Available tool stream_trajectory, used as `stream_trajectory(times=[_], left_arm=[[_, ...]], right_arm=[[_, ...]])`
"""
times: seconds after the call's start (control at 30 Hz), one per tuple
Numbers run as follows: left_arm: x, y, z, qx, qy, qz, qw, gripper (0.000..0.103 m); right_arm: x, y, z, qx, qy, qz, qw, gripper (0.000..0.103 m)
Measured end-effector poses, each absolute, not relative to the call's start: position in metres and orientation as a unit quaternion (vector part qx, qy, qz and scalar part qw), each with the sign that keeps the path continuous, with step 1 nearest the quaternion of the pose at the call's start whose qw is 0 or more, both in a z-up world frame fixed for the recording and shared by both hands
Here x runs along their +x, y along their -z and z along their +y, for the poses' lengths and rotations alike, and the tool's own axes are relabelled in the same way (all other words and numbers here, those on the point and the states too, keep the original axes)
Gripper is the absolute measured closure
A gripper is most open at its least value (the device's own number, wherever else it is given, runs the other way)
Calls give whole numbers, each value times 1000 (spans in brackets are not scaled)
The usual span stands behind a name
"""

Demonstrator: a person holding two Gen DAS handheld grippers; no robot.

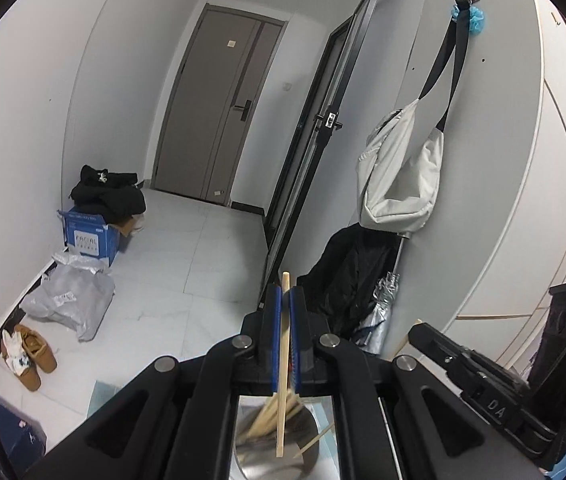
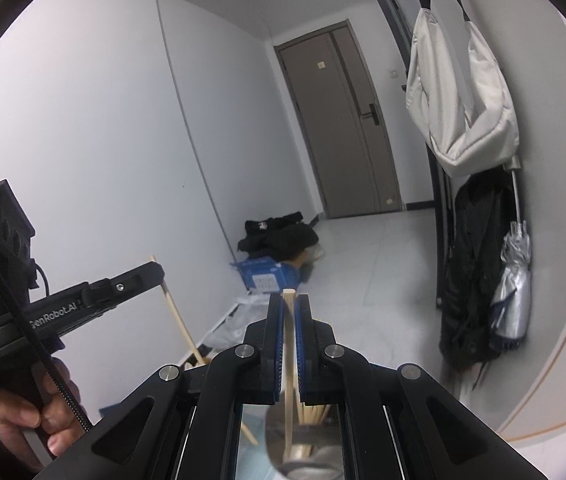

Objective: Organize utensils
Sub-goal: 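Carry the chopstick in the left gripper over the holder while the right gripper carries its chopstick there, then open the left gripper to drop its chopstick into the holder while the right gripper drops its chopstick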

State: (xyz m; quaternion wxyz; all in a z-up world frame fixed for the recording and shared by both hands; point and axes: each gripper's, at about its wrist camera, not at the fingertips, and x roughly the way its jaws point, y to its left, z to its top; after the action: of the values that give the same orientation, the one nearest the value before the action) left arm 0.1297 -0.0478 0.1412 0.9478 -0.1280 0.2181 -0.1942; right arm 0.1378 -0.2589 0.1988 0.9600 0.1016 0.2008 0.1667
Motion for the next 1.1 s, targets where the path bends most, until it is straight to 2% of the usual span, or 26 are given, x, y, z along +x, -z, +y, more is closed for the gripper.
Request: stream_trajectory(times=[0.33, 1.1], left_arm=[[156, -117, -61, -72, 203, 224, 950, 102], [156, -79, -85, 22, 240, 275, 931, 102]], right_arm=[[178, -187, -262, 98, -152, 204, 962, 98], [183, -114, -257, 97, -161, 286, 940, 98]])
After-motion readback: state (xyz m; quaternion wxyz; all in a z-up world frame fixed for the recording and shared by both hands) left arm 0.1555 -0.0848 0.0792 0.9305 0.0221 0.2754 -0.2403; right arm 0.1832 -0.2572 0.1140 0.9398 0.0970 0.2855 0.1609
